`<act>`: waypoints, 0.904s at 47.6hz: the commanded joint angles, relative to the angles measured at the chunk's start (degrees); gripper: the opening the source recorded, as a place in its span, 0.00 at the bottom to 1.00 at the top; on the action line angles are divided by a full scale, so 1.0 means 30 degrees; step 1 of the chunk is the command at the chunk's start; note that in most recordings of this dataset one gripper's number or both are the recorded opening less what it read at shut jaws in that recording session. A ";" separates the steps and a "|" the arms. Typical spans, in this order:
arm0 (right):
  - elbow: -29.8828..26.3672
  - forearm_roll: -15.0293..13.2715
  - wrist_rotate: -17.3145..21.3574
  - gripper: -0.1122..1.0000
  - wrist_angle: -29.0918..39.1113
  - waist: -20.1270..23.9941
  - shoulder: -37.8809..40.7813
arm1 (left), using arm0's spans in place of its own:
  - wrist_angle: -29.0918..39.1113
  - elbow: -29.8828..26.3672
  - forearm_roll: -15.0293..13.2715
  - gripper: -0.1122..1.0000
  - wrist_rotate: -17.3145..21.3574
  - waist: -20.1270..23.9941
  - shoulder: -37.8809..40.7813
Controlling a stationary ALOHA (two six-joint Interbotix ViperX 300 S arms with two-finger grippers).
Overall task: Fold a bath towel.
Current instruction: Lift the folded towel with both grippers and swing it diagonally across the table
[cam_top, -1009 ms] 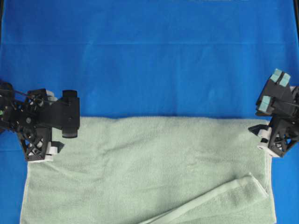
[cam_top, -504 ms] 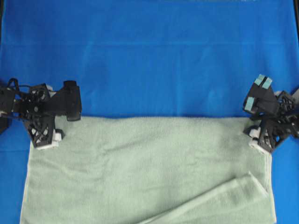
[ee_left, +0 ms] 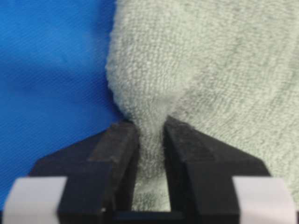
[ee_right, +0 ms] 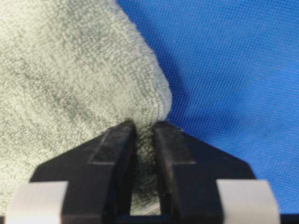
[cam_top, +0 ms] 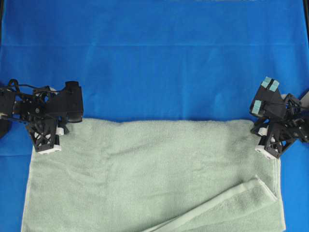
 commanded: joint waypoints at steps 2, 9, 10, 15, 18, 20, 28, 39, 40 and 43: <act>-0.0088 0.0029 0.0000 0.24 0.0176 -0.0088 0.0029 | 0.0410 0.0088 -0.0117 0.22 -0.0117 0.0029 0.0264; -0.0410 0.0059 0.0000 0.24 0.0762 -0.0088 -0.0439 | 0.2109 -0.0498 -0.0381 0.22 -0.0205 0.0029 -0.0322; -0.0527 0.0059 0.0000 0.24 0.0996 -0.0088 -0.0586 | 0.2490 -0.0645 -0.0410 0.22 -0.0205 0.0029 -0.0527; -0.1406 0.0059 -0.0088 0.24 0.2754 -0.0117 -0.2051 | 0.4775 -0.1729 -0.0439 0.22 -0.0205 0.0029 -0.1934; -0.1992 0.0059 -0.0205 0.24 0.3838 -0.0088 -0.3105 | 0.6387 -0.2549 -0.0439 0.22 -0.0234 0.0000 -0.3164; -0.2373 0.0059 -0.0439 0.24 0.4512 0.0000 -0.3809 | 0.7178 -0.2988 -0.0439 0.22 -0.0234 -0.0059 -0.3984; -0.4336 0.0059 -0.2432 0.24 0.7178 0.0498 -0.6650 | 0.9639 -0.4805 -0.0439 0.22 -0.0381 -0.0381 -0.7148; -0.7471 0.0000 -0.5156 0.24 1.0166 0.0967 -0.8848 | 1.2979 -0.7031 -0.0469 0.22 -0.0908 -0.0791 -0.9990; -0.7705 0.0000 -0.5332 0.24 1.0371 0.0967 -0.8965 | 1.3301 -0.7266 -0.0439 0.22 -0.1025 -0.0820 -1.0137; -0.8408 -0.0059 -0.5830 0.24 1.0811 0.1025 -0.9199 | 1.4092 -0.8115 -0.0439 0.22 -0.1406 -0.0967 -1.0576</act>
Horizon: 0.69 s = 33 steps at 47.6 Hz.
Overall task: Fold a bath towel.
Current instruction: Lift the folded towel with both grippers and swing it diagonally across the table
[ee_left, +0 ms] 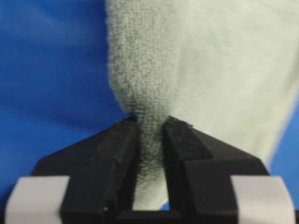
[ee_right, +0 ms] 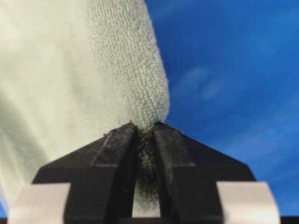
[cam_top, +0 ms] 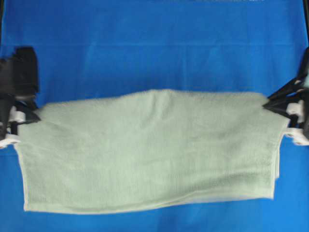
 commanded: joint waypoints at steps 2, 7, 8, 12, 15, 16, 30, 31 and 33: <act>-0.1641 -0.0205 -0.0615 0.24 0.0762 0.0117 -0.0352 | 0.1172 -0.1816 0.0000 0.22 -0.0322 -0.0264 -0.0762; -0.2227 -0.0703 -0.0820 0.24 0.0996 0.0117 -0.0381 | 0.1436 -0.2432 0.0000 0.22 -0.0498 -0.0586 -0.1143; -0.2285 -0.0850 -0.0791 0.24 0.0996 0.0117 -0.0381 | 0.1406 -0.2461 -0.0029 0.22 -0.0527 -0.0645 -0.1201; -0.2227 -0.1611 -0.0762 0.24 0.1113 0.0088 -0.0146 | 0.1172 -0.2490 -0.0029 0.22 -0.0615 -0.0938 -0.1201; -0.2256 -0.2432 -0.0732 0.24 0.1260 -0.0088 0.0088 | 0.0527 -0.2578 -0.0117 0.22 -0.0762 -0.1260 -0.1025; -0.2285 -0.2754 -0.0703 0.24 0.1348 -0.0176 0.0176 | 0.0234 -0.2607 -0.0176 0.22 -0.0850 -0.1377 -0.0996; -0.2607 -0.7207 -0.0850 0.24 0.1992 -0.4922 0.0820 | -0.4600 -0.3223 -0.0117 0.22 -0.3311 -0.5830 0.0674; -0.2607 -0.7383 -0.0850 0.24 0.1904 -0.5332 0.0879 | -0.4893 -0.3252 -0.0146 0.22 -0.3398 -0.6123 0.0850; -0.2666 -0.7734 -0.0879 0.24 0.1729 -0.6182 0.1025 | -0.5625 -0.3398 -0.0117 0.22 -0.3457 -0.6621 0.1406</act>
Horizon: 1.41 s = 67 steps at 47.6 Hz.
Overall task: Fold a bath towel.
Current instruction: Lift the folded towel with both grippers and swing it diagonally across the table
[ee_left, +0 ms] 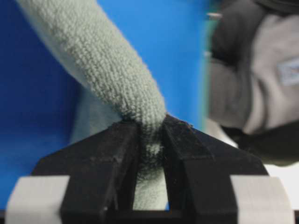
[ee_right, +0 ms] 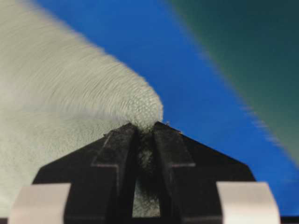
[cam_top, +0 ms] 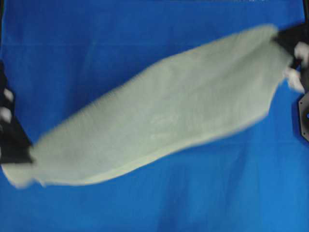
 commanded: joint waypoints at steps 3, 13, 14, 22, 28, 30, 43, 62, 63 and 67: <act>-0.0615 -0.1436 -0.0029 0.24 -0.0820 -0.2900 0.0498 | -0.1992 -0.0908 0.0059 0.22 -0.0059 -0.1260 0.1348; -0.0674 -0.1992 -0.0117 0.24 -0.2783 -0.4863 0.0791 | -0.4189 -0.2314 0.0088 0.22 0.0059 -0.1816 0.4043; -0.0674 -0.1934 -0.0176 0.24 -0.2783 -0.4863 0.0762 | -0.4189 -0.2490 0.0088 0.22 0.0029 -0.1846 0.4307; -0.0674 0.0000 -0.1260 0.24 -0.1846 -0.4307 -0.0176 | -0.4277 -0.3867 0.0059 0.22 -0.0059 -0.2227 0.6064; -0.0879 0.1846 -0.1406 0.24 0.0557 -0.2549 -0.1523 | -0.4424 -0.5244 0.0059 0.22 -0.0059 -0.2871 0.7383; -0.1025 0.2139 -0.1348 0.24 0.1553 -0.1670 -0.1992 | -0.4453 -0.5771 0.0088 0.22 -0.0059 -0.3105 0.7822; -0.2402 0.1084 0.0762 0.24 0.7529 0.3545 -0.2871 | -0.4160 -0.8232 0.0117 0.22 -0.0088 -0.3896 0.9639; -0.0703 -0.0762 0.1025 0.24 0.3428 -0.0527 0.3311 | -0.4072 -0.2432 0.0176 0.22 -0.2666 -0.1348 0.7588; -0.0615 -0.0762 0.1025 0.24 0.2842 -0.1055 0.3721 | -0.4072 -0.1611 0.0176 0.22 -0.3164 -0.1055 0.7354; -0.0410 -0.0762 0.0850 0.24 0.0059 -0.3340 0.5332 | -0.4102 0.0498 0.0176 0.22 -0.4277 -0.0293 0.6738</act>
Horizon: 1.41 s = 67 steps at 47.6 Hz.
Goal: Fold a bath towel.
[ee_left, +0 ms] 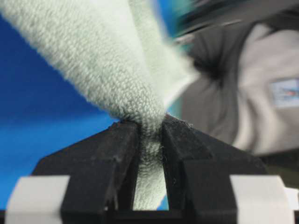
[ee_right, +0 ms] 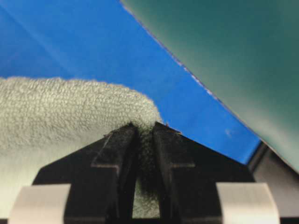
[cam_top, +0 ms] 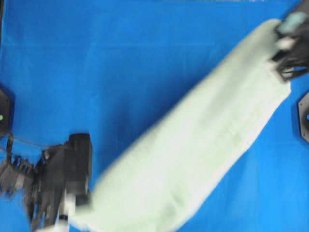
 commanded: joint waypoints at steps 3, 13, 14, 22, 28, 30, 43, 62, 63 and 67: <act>-0.0146 -0.0205 -0.0117 0.24 -0.4570 -0.3604 0.2344 | -0.0117 0.2754 0.0000 0.22 -0.1113 0.1113 -0.1348; -0.0879 -0.0234 -0.1406 0.24 -1.1982 -0.7969 0.6416 | -0.0176 0.6562 0.0000 0.22 -0.1670 0.2432 -0.2812; -0.0996 -0.0176 -0.1611 0.24 -1.2510 -0.8203 0.6797 | -0.0176 0.6914 0.0000 0.22 -0.1670 0.2637 -0.2930; -0.2256 -0.0176 -0.2930 0.24 -1.4678 -0.9199 0.9609 | -0.0234 0.8232 0.0000 0.22 -0.1670 0.3369 -0.2930; -0.3135 -0.0205 -0.3838 0.24 -1.4795 -0.9521 1.0840 | -0.0322 0.8672 0.0000 0.22 -0.1670 0.3604 -0.2871; -0.3252 -0.0176 -0.4072 0.24 -1.4795 -0.9580 1.1074 | -0.0410 0.8730 0.0000 0.22 -0.1670 0.3633 -0.2871; -0.3457 -0.0264 -0.4863 0.25 -1.5029 -0.9785 1.1396 | -0.0703 0.8760 0.0293 0.44 -0.1348 0.3633 -0.2842; -0.3223 -0.0527 -0.5801 0.71 -1.3916 -0.9814 0.9551 | 0.0234 0.8379 0.0322 0.85 0.0088 0.3633 -0.4102; -0.3135 -0.0439 -0.5801 0.71 -1.3828 -0.9814 0.9258 | 0.0322 0.8320 0.0322 0.85 0.0264 0.3633 -0.4277; -0.2461 0.0293 -0.5830 0.71 -1.3506 -0.9727 0.8027 | 0.0381 0.8115 0.0293 0.85 0.1084 0.3604 -0.5332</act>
